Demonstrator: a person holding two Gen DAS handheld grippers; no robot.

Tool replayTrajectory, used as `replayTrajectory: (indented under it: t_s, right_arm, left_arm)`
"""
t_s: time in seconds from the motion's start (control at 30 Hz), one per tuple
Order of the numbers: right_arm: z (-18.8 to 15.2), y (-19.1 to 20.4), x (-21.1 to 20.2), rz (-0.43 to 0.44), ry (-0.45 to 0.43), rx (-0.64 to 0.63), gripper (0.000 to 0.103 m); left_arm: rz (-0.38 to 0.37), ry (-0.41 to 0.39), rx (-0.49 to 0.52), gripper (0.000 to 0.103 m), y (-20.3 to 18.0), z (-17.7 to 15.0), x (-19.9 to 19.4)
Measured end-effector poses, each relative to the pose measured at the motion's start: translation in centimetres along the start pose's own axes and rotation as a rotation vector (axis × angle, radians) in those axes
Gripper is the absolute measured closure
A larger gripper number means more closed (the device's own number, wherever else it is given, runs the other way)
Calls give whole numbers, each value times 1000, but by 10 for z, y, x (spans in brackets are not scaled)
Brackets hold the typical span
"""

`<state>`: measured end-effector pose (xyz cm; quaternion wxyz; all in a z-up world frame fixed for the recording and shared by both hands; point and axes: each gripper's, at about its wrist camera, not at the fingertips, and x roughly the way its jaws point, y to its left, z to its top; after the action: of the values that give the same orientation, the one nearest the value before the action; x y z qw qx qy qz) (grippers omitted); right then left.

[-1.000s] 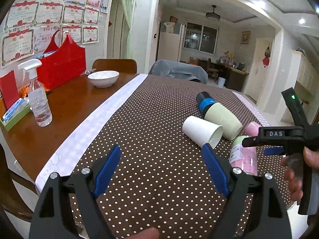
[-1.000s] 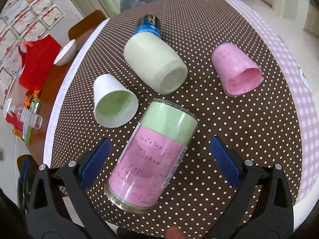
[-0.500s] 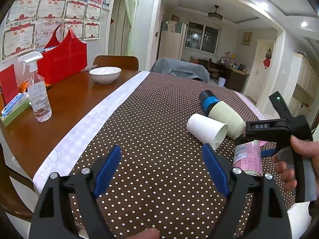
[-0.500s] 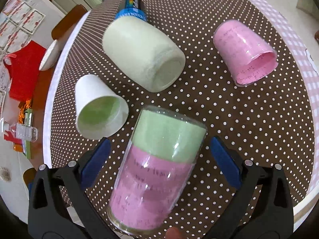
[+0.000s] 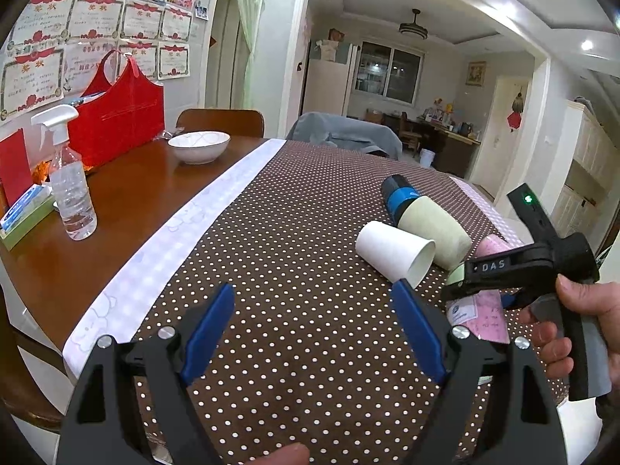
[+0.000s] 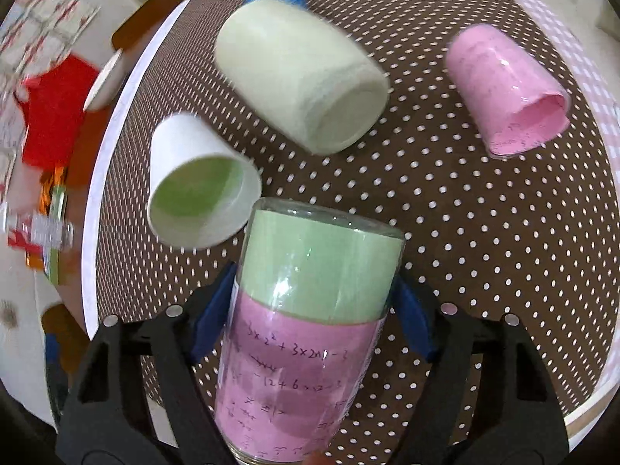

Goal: Flip cup upside down
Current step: 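Move the right gripper to the jar and close around its body, then lift the jar with the right gripper and rotate it green lid up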

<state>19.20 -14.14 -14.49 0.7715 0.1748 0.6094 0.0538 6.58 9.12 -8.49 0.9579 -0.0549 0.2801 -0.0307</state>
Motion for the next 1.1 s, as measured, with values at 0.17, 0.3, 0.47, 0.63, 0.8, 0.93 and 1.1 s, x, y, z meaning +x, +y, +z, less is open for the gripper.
replayTrajectory:
  t_s: [0.17, 0.3, 0.47, 0.63, 0.8, 0.93, 1.1]
  right_arm:
    - [4, -2, 0, 7, 13, 7, 26]
    - [7, -8, -10, -6, -7, 14, 22]
    - [15, -2, -5, -39, -19, -9, 29]
    - [4, 0, -17, 12, -54, -47, 29]
    - [-14, -6, -42, 101, -145, -83, 30]
    - [-24, -14, -65, 156, -235, -109, 31]
    - [-31, -16, -85, 180, -350, -156, 32]
  left_arm:
    - [-12, 6, 12, 21, -8, -1, 1]
    - [-22, 12, 12, 21, -9, -3, 2]
    - [-17, 13, 2, 21, -5, -3, 3]
    - [-11, 8, -5, 21, -3, -1, 1]
    - [-19, 7, 4, 21, -9, 0, -2]
    - [-18, 2, 9, 21, -15, 3, -6]
    - [-6, -3, 17, 21, -20, 6, -11]
